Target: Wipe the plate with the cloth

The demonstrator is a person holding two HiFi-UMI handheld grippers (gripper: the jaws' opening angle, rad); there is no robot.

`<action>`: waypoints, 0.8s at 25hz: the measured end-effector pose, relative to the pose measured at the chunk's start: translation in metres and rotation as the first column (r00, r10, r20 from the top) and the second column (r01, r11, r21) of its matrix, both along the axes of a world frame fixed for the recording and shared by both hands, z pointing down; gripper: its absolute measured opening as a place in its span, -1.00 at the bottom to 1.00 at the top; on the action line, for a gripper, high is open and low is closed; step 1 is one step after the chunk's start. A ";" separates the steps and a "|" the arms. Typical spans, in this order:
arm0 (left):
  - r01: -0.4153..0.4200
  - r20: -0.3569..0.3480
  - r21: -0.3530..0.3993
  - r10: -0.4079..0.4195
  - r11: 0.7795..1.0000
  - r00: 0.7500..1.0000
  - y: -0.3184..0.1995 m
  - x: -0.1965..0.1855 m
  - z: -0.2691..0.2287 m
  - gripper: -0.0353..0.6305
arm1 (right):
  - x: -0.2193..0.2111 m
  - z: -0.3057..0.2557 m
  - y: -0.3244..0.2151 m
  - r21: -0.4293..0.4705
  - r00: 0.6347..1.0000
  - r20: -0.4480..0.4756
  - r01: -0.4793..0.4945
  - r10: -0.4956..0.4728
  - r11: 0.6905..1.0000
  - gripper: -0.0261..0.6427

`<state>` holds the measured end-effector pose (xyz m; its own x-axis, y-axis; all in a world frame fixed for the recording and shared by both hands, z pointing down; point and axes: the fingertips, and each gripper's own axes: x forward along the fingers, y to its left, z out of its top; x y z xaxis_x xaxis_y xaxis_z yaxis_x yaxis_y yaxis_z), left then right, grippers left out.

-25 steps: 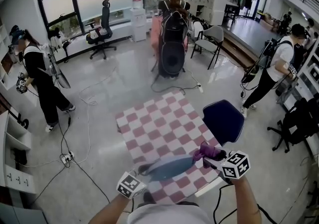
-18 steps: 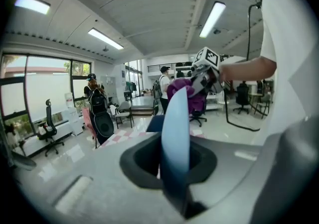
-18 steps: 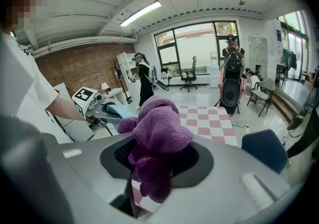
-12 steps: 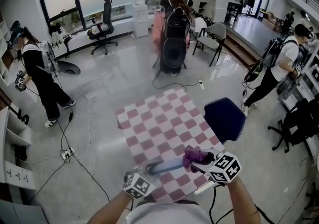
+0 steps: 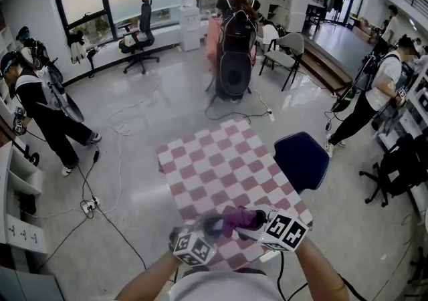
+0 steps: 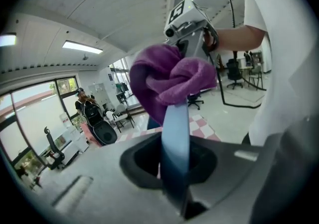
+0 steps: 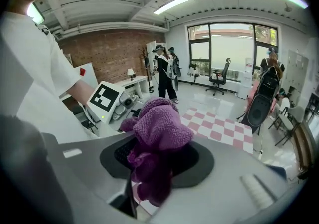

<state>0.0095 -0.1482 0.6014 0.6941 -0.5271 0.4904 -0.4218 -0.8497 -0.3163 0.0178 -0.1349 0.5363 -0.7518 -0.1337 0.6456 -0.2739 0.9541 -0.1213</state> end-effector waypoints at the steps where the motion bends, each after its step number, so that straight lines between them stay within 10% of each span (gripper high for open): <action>1: -0.006 0.003 -0.005 0.006 1.000 1.000 0.001 0.003 0.000 -0.78 | -0.006 0.000 0.002 0.008 1.000 -0.011 0.015 -0.015 1.000 -0.46; 10: -0.066 0.019 0.037 0.065 0.997 0.998 0.021 0.022 -0.002 -0.78 | -0.029 0.007 0.011 -0.014 0.995 -0.068 0.067 -0.068 0.998 -0.46; 20: 0.027 -0.055 0.028 -0.025 0.999 0.998 0.025 0.000 -0.015 -0.78 | 0.037 0.006 -0.026 -0.151 0.975 0.109 -0.176 0.193 0.973 -0.46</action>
